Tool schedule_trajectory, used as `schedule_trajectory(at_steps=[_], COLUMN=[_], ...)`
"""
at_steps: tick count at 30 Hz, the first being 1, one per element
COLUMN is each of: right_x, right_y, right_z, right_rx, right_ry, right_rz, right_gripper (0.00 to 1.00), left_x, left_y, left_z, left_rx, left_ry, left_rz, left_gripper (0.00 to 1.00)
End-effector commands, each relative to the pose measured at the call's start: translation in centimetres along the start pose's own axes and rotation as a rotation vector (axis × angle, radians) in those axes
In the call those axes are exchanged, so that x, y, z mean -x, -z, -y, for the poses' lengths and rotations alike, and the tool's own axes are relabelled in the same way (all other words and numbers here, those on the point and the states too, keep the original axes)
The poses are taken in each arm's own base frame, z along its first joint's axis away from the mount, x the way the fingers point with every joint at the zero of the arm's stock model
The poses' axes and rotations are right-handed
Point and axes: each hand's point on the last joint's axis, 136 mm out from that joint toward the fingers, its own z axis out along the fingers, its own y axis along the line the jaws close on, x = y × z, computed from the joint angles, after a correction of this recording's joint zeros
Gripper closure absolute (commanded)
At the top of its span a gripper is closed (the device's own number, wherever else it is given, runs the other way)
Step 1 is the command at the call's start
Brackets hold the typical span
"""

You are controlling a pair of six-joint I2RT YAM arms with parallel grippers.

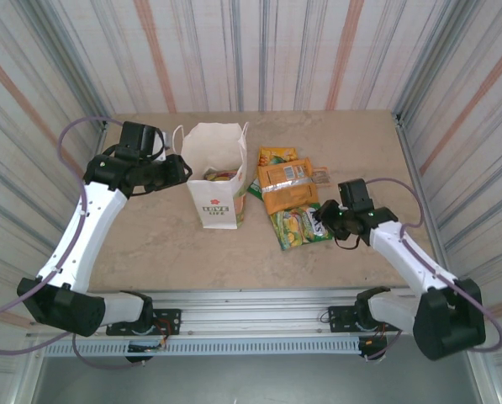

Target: Place the snacks into the paper bag

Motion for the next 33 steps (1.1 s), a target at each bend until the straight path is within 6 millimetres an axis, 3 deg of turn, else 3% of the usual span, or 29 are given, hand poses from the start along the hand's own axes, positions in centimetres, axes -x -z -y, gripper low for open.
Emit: schedule_trajectory(at_steps=[1,12,33], right_x=[-2.4,-3.8,-1.8], right_y=[0.2,-2.2,-5.7], right_z=[2.4,3.7,4.0], right_rx=[-0.036,0.099,0.151], right_ry=[-0.046,-0.199,-0.284], right_rz=[-0.071,-0.109,-0.093], right_gripper=[0.45,0.46,0.47], left_x=[0.2,0.1,-0.6], left_y=[0.4,-0.1,-1.1], left_z=[0.4,0.6,0.3], left_rx=[-0.009,-0.023,-0.025], left_ry=[-0.016,-0.010,0.004], left_rz=[0.004,-0.004,-0.035], left_gripper=[0.47,0.48,0.48])
